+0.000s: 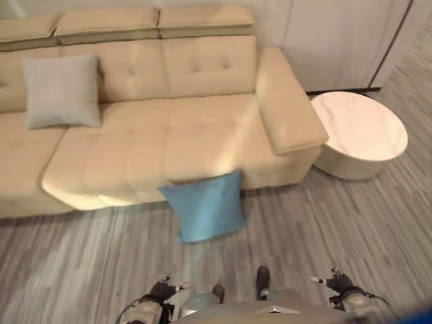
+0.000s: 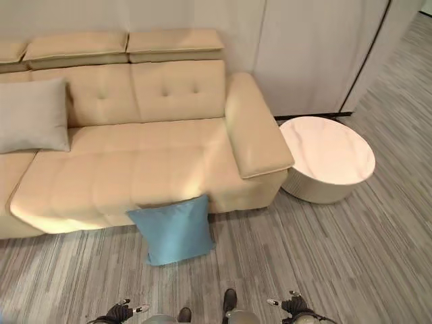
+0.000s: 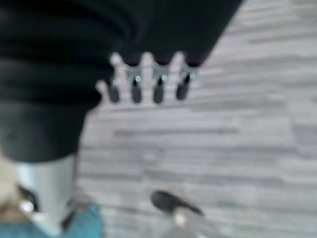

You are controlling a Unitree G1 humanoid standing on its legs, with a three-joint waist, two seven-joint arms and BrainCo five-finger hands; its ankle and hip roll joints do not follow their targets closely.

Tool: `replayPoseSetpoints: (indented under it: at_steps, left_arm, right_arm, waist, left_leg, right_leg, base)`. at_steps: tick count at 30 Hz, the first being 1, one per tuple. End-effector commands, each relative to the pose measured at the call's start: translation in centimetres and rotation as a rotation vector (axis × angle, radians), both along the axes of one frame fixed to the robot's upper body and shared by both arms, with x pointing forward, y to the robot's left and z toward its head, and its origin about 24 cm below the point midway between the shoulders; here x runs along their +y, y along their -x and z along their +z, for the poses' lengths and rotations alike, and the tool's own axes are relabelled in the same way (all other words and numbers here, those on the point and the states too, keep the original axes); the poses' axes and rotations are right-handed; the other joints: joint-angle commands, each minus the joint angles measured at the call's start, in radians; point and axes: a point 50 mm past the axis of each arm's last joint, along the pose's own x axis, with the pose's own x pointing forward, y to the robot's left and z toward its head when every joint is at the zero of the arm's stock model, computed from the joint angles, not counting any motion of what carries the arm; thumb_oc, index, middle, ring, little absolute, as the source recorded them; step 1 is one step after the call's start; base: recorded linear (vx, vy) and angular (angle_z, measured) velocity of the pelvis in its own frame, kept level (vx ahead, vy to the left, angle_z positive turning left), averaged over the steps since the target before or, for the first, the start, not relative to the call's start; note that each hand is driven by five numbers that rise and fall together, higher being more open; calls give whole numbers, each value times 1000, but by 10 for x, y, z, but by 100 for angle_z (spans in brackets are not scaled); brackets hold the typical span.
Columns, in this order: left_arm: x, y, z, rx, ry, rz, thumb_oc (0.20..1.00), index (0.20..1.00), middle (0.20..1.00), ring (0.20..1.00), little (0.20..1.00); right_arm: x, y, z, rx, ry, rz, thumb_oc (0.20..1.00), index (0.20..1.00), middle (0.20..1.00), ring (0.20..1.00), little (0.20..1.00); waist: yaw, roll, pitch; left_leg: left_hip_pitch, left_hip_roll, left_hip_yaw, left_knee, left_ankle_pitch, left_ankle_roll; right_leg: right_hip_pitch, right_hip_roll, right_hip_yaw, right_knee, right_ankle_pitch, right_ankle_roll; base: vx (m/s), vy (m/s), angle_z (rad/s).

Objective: Pick up all the scattered cushions and arrange them neatly on the sofa.

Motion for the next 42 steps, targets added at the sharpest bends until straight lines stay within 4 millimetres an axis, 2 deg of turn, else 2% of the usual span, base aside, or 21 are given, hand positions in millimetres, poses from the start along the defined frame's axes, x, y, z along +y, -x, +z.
replayPoseSetpoints:
  at_steps: [1, 3, 4, 8, 9, 12, 14, 16, 17, 20, 22, 25, 26, 29, 32, 36, 38, 39, 40, 41, 42]
  left_arm:
    - [2, -17, 5, -48, -16, -46, 1000, 1000, 1000, 1000, 1000]
    - [2, -19, 6, -51, -22, -55, 1000, 1000, 1000, 1000, 1000]
    - [2, -18, 6, -47, -24, -59, 1000, 1000, 1000, 1000, 1000]
    - [6, -13, 5, -29, -37, -47, 1000, 1000, 1000, 1000, 1000]
    - [7, -11, 4, -21, -37, -39, 1000, 1000, 1000, 1000, 1000]
    - [9, -2, 2, 8, -41, -33, 1000, 1000, 1000, 1000, 1000]
    - [12, -2, 3, 9, -46, -28, 1000, 1000, 1000, 1000, 1000]
    - [12, -2, 3, 9, -46, -28, 1000, 1000, 1000, 1000, 1000]
    - [14, -4, 4, -1, -48, -25, 1000, 1000, 1000, 1000, 1000]
    - [20, -7, 6, -11, -68, -26, 1000, 1000, 1000, 1000, 1000]
    - [23, -10, 8, -21, -75, -27, 1000, 1000, 1000, 1000, 1000]
    - [24, -11, 9, -23, -76, -21, 1000, 1000, 1000, 1000, 1000]
    - [25, -10, 9, -20, -80, -24, 1000, 1000, 1000, 1000, 1000]
    - [25, -10, 8, -17, -80, -23, 1000, 1000, 1000, 1000, 1000]
    - [26, -10, 9, -22, -81, -24, 1000, 1000, 1000, 1000, 1000]
    - [22, -4, 6, -6, -69, -19, 1000, 1000, 1000, 1000, 1000]
    - [18, -4, 5, 0, -57, -33, 1000, 1000, 1000, 1000, 1000]
    - [16, -7, 5, -9, -52, -36, 1000, 1000, 1000, 1000, 1000]
    - [15, -11, 6, -27, -47, -32, 1000, 1000, 1000, 1000, 1000]
    - [13, -13, 6, -30, -45, -38, 1000, 1000, 1000, 1000, 1000]
    - [12, -14, 7, -33, -47, -50, 1000, 1000, 1000, 1000, 1000]
  right_arm:
    - [-16, 6, 3, -5, 29, -45, 1000, 1000, 1000, 1000, 1000]
    - [-17, 13, 1, 17, 31, -63, 1000, 1000, 1000, 1000, 1000]
    - [-18, 16, 1, 30, 34, -67, 1000, 1000, 1000, 1000, 1000]
    - [-18, 21, -1, 58, 37, -65, 1000, 1000, 1000, 1000, 1000]
    - [-17, 22, -2, 61, 34, -63, 1000, 1000, 1000, 1000, 1000]
    - [-16, 23, -3, 69, 32, -53, 1000, 1000, 1000, 1000, 1000]
    - [-11, 19, -3, 62, 24, -32, 1000, 1000, 1000, 1000, 1000]
    - [-11, 19, -3, 62, 24, -32, 1000, 1000, 1000, 1000, 1000]
    - [-10, 15, -2, 55, 19, -20, 1000, 1000, 1000, 1000, 1000]
    - [-6, 4, 0, 29, 12, 1, 1000, 1000, 1000, 1000, 1000]
    - [-2, -2, 1, 3, 0, 5, 1000, 1000, 1000, 1000, 1000]
    - [-1, -5, 2, -5, -4, 11, 1000, 1000, 1000, 1000, 1000]
    - [-1, -7, 3, -9, 2, 16, 1000, 1000, 1000, 1000, 1000]
    - [-2, -12, 5, -22, 10, 28, 1000, 1000, 1000, 1000, 1000]
    - [-2, -11, 5, -23, 10, 35, 1000, 1000, 1000, 1000, 1000]
    - [-10, 0, 3, 0, 19, 0, 1000, 1000, 1000, 1000, 1000]
    - [-15, 4, 4, -6, 16, -31, 1000, 1000, 1000, 1000, 1000]
    - [-19, 1, 6, -23, 25, -40, 1000, 1000, 1000, 1000, 1000]
    - [-20, 0, 7, -30, 26, -43, 1000, 1000, 1000, 1000, 1000]
    - [-21, 2, 7, -24, 29, -42, 1000, 1000, 1000, 1000, 1000]
    - [-21, 0, 8, -27, 40, -24, 1000, 1000, 1000, 1000, 1000]
  waist:
    - [-41, -37, 13]
    - [-60, -37, 9]
    - [-59, -31, 4]
    - [-54, -32, -3]
    - [-50, -32, -3]
    - [-46, -22, -19]
    - [-34, -21, -27]
    - [-34, -22, -27]
    - [-24, -21, -30]
    - [-25, -14, -14]
    - [-35, -6, -4]
    - [-43, 8, 2]
    - [-50, 12, 8]
    - [-63, 1, 22]
    - [-81, -8, 28]
    - [-92, -18, -1]
    - [-109, -22, -6]
    - [-109, -24, 13]
    - [-97, -31, 26]
    - [-91, -33, 25]
    - [-75, -28, 29]
  left_leg:
    - [-72, 65, 263, 96, -57, -3]
    - [-84, 142, 395, 103, -34, -12]
    - [-88, 161, 416, 90, -31, -27]
    - [-138, 233, 487, 35, 75, -71]
    - [-136, 240, 491, 37, 77, -77]
    - [-97, 217, 493, -15, 74, -73]
    - [-74, 180, 471, -32, 51, -55]
    - [-72, 178, 472, -33, 50, -54]
    - [-51, 146, 468, -43, 23, -29]
    - [-17, 109, 463, -64, -6, 10]
    - [5, 92, 450, -80, -19, 25]
    - [29, 84, 449, -103, -8, 36]
    - [57, 75, 441, -129, -11, 33]
    - [90, 58, 421, -139, -25, 26]
    - [108, 46, 381, -125, -53, 21]
    - [101, 67, 357, -71, -77, -12]
    - [63, 116, 380, 58, -85, -44]
    - [3, 167, 388, 210, -40, -70]
    - [-47, 176, 371, 232, -29, -63]
    - [-63, 175, 369, 163, -39, -59]
    - [-95, 170, 346, 86, 0, -65]
  right_leg:
    - [92, -56, -74, -21, -81, 91]
    - [117, -65, -134, -52, -84, 90]
    - [136, -61, -149, -63, -97, 95]
    - [184, -76, -232, -64, -122, 96]
    - [197, -76, -241, -60, -133, 97]
    - [211, -87, -254, -42, -141, 105]
    - [213, -120, -246, -2, -151, 116]
    - [213, -122, -245, 0, -152, 116]
    - [204, -155, -242, 55, -153, 129]
    - [124, -217, -211, 236, -111, 154]
    - [67, -213, -164, 322, -106, 154]
    - [14, -183, -146, 307, -93, 129]
    - [-12, -169, -150, 236, -76, 126]
    - [-55, -150, -160, 107, -22, 144]
    - [-76, -133, -119, 58, 0, 156]
    - [-26, -117, -114, 25, 1, 132]
    - [20, -108, -143, 5, -27, 105]
    - [57, -93, -155, -12, -40, 77]
    - [97, -80, -161, -41, -60, 68]
    - [108, -83, -160, -54, -68, 75]
    - [119, -76, -151, -53, -81, 80]
  base:
    - [-55, -66, 158]
    - [32, -27, 117]
    - [63, 22, 131]
    - [175, 63, 113]
    - [188, 110, 50]
    - [168, 161, 26]
    - [193, 237, -9]
    - [103, 142, -18]
    - [133, 224, 0]
    - [111, 251, -10]
    - [81, 173, -7]
    - [112, 66, -7]
    - [164, -24, 6]
    - [197, -65, -4]
    - [230, -122, 32]
    - [195, -190, 59]
    - [174, -278, 73]
    - [132, -215, 91]
    - [179, -147, 53]
    - [232, 17, 19]
    - [252, 127, -21]
